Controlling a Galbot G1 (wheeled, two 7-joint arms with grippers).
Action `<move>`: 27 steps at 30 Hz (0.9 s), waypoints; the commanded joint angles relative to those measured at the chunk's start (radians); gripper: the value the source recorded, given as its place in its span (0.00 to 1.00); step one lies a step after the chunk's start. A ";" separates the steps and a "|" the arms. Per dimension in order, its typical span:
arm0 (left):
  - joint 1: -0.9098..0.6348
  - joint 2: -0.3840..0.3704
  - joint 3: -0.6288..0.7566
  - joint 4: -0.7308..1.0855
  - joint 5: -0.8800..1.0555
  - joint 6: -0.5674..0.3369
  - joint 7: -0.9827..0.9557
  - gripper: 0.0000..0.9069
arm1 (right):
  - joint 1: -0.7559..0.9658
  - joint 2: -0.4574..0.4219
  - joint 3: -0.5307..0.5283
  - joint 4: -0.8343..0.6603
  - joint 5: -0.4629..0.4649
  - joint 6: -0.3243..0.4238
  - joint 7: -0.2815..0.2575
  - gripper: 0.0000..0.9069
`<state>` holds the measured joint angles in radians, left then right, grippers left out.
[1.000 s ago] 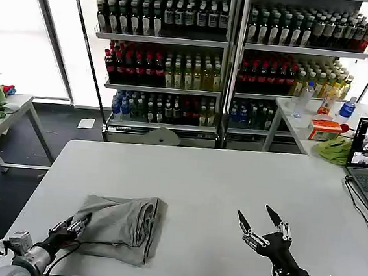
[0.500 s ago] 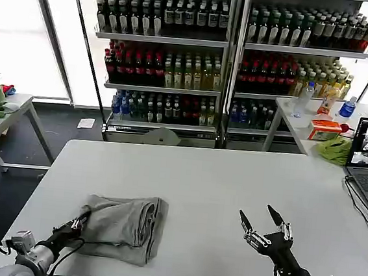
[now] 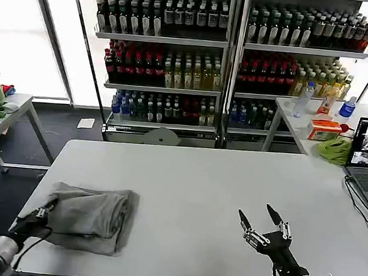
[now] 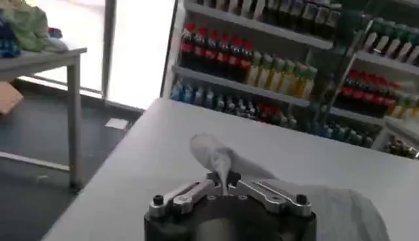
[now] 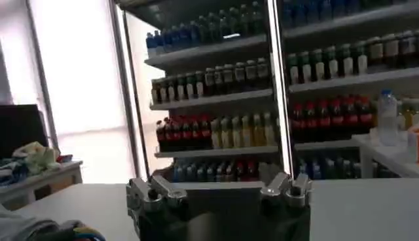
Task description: Fold and organize the clothes.
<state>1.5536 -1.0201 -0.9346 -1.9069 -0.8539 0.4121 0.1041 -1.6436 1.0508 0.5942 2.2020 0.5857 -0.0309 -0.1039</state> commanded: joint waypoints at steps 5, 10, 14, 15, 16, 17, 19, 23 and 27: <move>0.038 0.205 -0.420 0.025 -0.022 0.112 0.167 0.00 | 0.013 -0.002 -0.014 -0.015 0.003 0.003 0.000 1.00; 0.030 0.266 -0.429 0.030 -0.022 0.119 0.180 0.00 | 0.015 -0.008 -0.009 -0.020 0.009 0.009 -0.001 1.00; 0.012 0.278 -0.407 0.016 -0.020 0.119 0.178 0.00 | 0.010 -0.008 -0.007 -0.029 0.009 0.019 -0.002 1.00; 0.013 0.274 -0.397 0.006 -0.018 0.119 0.178 0.00 | 0.010 -0.008 -0.007 -0.031 0.010 0.021 -0.002 1.00; 0.016 0.263 -0.382 -0.011 -0.012 0.121 0.177 0.00 | 0.011 -0.007 -0.006 -0.035 0.011 0.022 -0.002 1.00; 0.020 0.240 -0.359 -0.041 -0.001 0.120 0.176 0.00 | 0.012 -0.005 -0.006 -0.039 0.011 0.024 -0.002 1.00; 0.019 0.219 -0.336 -0.079 -0.012 0.125 0.158 0.00 | 0.013 -0.004 -0.006 -0.041 0.012 0.024 -0.002 1.00; 0.012 0.133 -0.208 -0.250 -0.122 0.163 0.013 0.00 | 0.019 0.000 -0.005 -0.052 0.014 0.025 -0.001 1.00; 0.017 0.028 0.033 -0.379 -0.074 0.163 -0.131 0.00 | 0.029 0.013 -0.001 -0.062 0.018 0.026 0.003 1.00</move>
<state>1.5715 -0.8412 -1.2229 -1.9982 -0.9015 0.5441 0.2024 -1.6231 1.0538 0.5903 2.1546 0.5995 -0.0069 -0.1036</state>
